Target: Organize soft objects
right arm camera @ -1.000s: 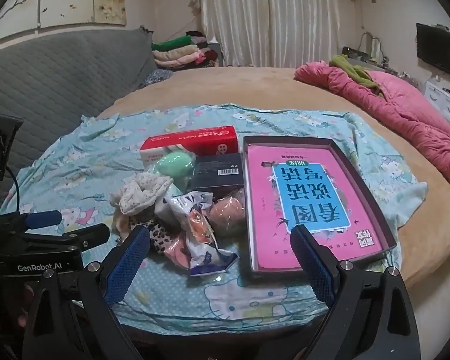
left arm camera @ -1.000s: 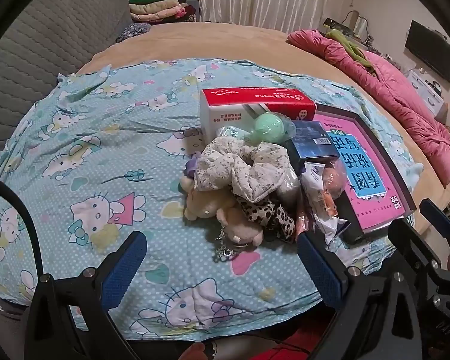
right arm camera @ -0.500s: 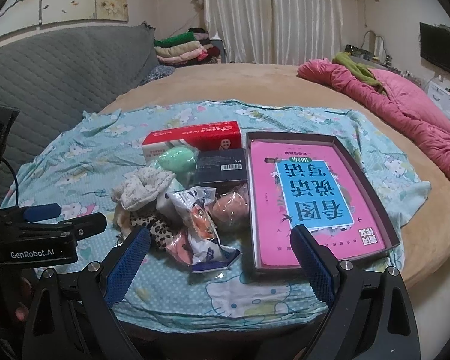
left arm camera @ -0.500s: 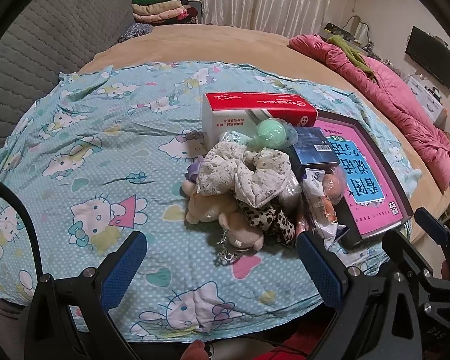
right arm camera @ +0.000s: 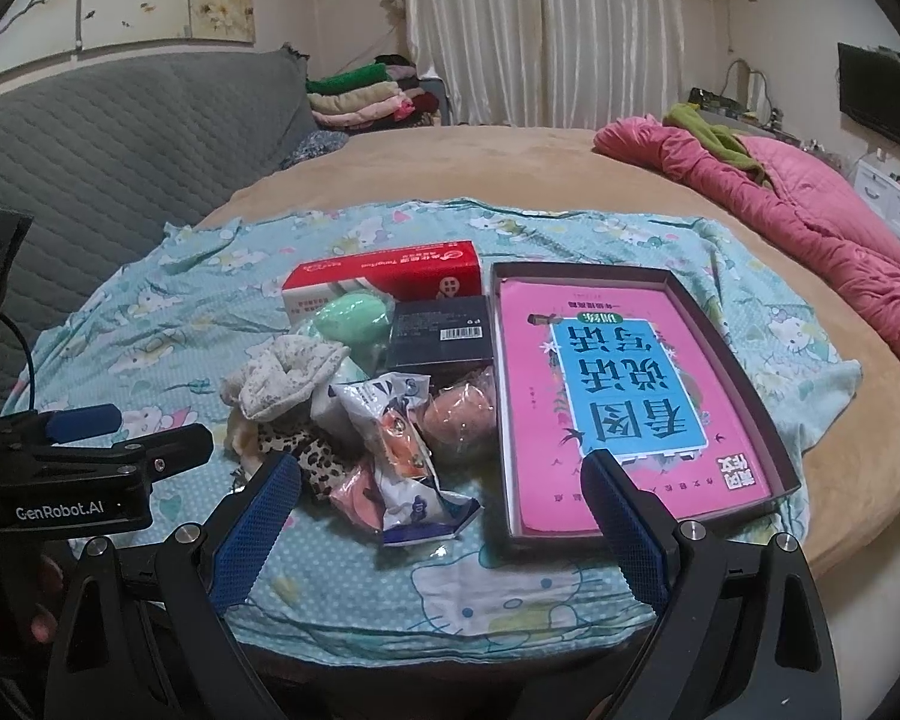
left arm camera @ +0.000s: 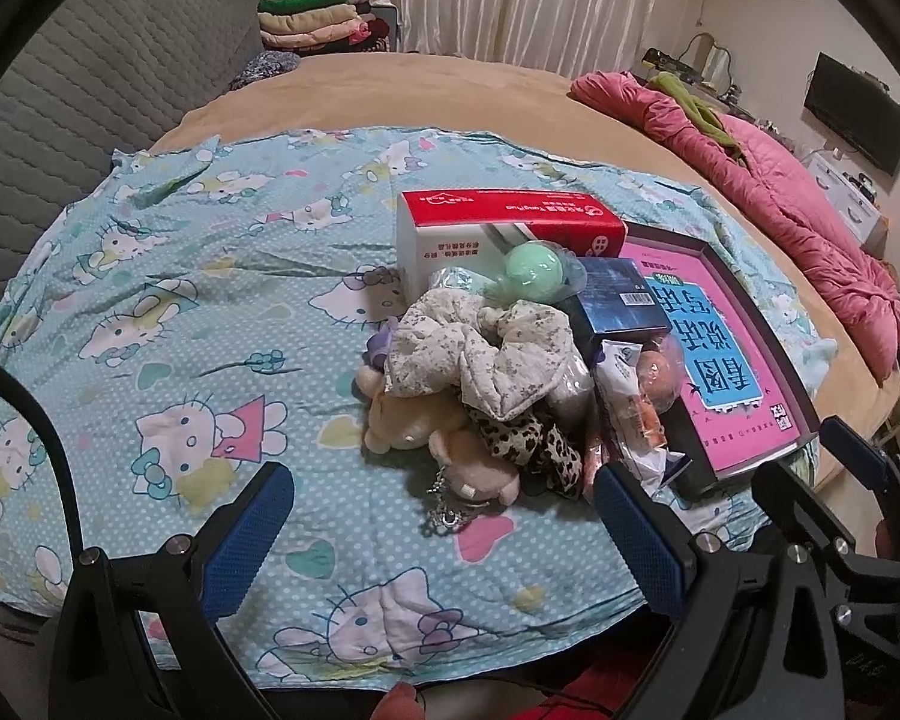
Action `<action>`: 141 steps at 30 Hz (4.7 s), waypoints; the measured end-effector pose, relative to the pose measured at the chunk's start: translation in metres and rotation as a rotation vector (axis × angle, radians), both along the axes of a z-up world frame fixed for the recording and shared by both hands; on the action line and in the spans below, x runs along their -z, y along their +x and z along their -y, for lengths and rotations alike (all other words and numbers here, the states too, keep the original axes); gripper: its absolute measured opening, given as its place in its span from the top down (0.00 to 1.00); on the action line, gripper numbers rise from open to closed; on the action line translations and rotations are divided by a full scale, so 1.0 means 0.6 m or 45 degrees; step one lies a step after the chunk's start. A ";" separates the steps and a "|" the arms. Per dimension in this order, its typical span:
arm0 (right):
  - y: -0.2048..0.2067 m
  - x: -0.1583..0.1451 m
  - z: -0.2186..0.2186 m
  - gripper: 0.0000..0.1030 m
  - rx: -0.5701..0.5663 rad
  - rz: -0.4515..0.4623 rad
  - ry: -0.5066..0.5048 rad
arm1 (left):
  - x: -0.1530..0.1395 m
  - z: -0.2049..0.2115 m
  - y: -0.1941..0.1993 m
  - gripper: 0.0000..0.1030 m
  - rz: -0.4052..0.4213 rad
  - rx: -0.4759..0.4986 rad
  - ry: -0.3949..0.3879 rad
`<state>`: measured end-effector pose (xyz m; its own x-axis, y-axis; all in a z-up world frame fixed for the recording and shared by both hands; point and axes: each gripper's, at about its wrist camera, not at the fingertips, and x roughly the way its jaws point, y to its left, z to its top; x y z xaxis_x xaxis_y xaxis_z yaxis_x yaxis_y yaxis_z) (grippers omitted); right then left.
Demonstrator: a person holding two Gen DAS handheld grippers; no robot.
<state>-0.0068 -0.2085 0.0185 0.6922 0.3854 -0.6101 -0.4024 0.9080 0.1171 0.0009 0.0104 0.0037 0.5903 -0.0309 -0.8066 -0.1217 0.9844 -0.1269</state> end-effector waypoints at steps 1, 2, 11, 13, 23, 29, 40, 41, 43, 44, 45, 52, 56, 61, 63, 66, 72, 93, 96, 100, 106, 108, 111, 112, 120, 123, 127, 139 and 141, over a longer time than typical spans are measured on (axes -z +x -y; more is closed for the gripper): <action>0.001 0.002 -0.001 0.08 -0.001 -0.002 -0.004 | 0.000 0.000 0.000 0.02 0.002 0.002 -0.001; 0.001 0.003 -0.002 0.08 -0.004 -0.004 -0.004 | 0.000 0.001 0.001 0.02 0.002 0.003 -0.002; 0.002 0.005 -0.003 0.08 -0.007 -0.003 -0.003 | 0.000 0.002 0.000 0.02 0.008 0.006 -0.003; 0.002 0.005 -0.002 0.08 -0.006 -0.003 -0.002 | 0.000 0.002 0.000 0.02 0.008 0.006 -0.003; 0.007 0.012 -0.005 0.08 -0.007 -0.029 -0.007 | 0.005 -0.010 0.002 0.02 0.000 -0.023 0.004; 0.016 0.023 -0.012 0.08 -0.012 -0.048 -0.011 | 0.010 -0.033 0.010 0.02 0.007 -0.054 -0.013; 0.041 0.044 -0.028 0.08 -0.043 -0.085 0.007 | 0.034 -0.052 0.055 0.02 -0.035 -0.036 -0.080; 0.045 0.047 -0.030 0.08 -0.045 -0.093 0.009 | 0.035 -0.052 0.062 0.02 -0.039 -0.039 -0.081; 0.052 0.052 -0.035 0.08 -0.050 -0.102 0.013 | 0.039 -0.053 0.080 0.02 -0.040 -0.036 -0.083; 0.056 0.055 -0.037 0.08 -0.055 -0.105 0.012 | 0.042 -0.053 0.088 0.02 -0.046 -0.034 -0.078; 0.059 0.058 -0.040 0.08 -0.059 -0.107 0.010 | 0.045 -0.052 0.095 0.02 -0.053 -0.024 -0.083; 0.076 0.073 -0.055 0.10 -0.094 -0.128 0.007 | 0.058 -0.058 0.135 0.05 -0.063 0.024 -0.107; 0.093 0.089 -0.064 0.35 -0.131 -0.183 0.003 | 0.066 -0.063 0.147 0.07 -0.067 0.046 -0.117; 0.104 0.104 -0.077 0.42 -0.139 -0.188 -0.046 | 0.072 -0.072 0.159 0.13 -0.057 0.075 -0.150; 0.112 0.110 -0.082 0.52 -0.157 -0.192 -0.063 | 0.073 -0.075 0.165 0.21 -0.058 0.082 -0.169; 0.120 0.118 -0.090 0.63 -0.176 -0.186 -0.097 | 0.080 -0.082 0.176 0.39 -0.069 0.113 -0.256; 0.119 0.115 -0.084 0.68 -0.196 -0.175 -0.068 | 0.096 -0.086 0.187 0.71 -0.111 0.149 -0.356; 0.090 0.028 -0.031 0.70 -0.195 -0.008 0.150 | -0.026 -0.093 0.113 0.88 0.136 0.114 -0.321; 0.098 0.020 -0.010 0.70 -0.158 0.009 0.179 | -0.050 -0.083 0.103 0.88 0.165 0.122 -0.303; 0.104 0.008 0.023 0.70 -0.095 0.029 0.211 | -0.075 -0.050 0.100 0.88 0.184 0.153 -0.278; 0.110 -0.008 0.074 0.72 -0.013 0.067 0.253 | -0.102 0.010 0.100 0.88 0.208 0.202 -0.241; 0.113 -0.012 0.091 0.72 0.016 0.076 0.266 | -0.111 0.033 0.104 0.88 0.213 0.213 -0.230; 0.126 -0.012 0.108 0.72 0.051 0.067 0.280 | -0.120 0.066 0.115 0.88 0.197 0.233 -0.256; 0.130 -0.011 0.115 0.72 0.062 0.061 0.290 | -0.123 0.074 0.116 0.88 0.198 0.240 -0.255; 0.141 -0.014 0.169 0.72 0.158 0.065 0.329 | -0.133 0.172 0.123 0.88 0.183 0.348 -0.187; 0.146 -0.013 0.189 0.72 0.197 0.065 0.340 | -0.134 0.197 0.128 0.88 0.178 0.369 -0.171; 0.151 -0.012 0.210 0.72 0.238 0.074 0.334 | -0.123 0.224 0.140 0.88 0.156 0.403 -0.164; 0.183 0.025 0.261 0.72 0.326 -0.016 0.298 | -0.055 0.292 0.180 0.88 0.046 0.466 -0.160; 0.191 0.036 0.266 0.72 0.341 -0.058 0.287 | -0.040 0.301 0.186 0.88 0.016 0.471 -0.144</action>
<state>0.1075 -0.3682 -0.0033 0.7609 0.3222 -0.5632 -0.1430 0.9299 0.3388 0.1123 -0.1701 0.0277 0.5324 -0.3316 -0.7788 0.2409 0.9414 -0.2361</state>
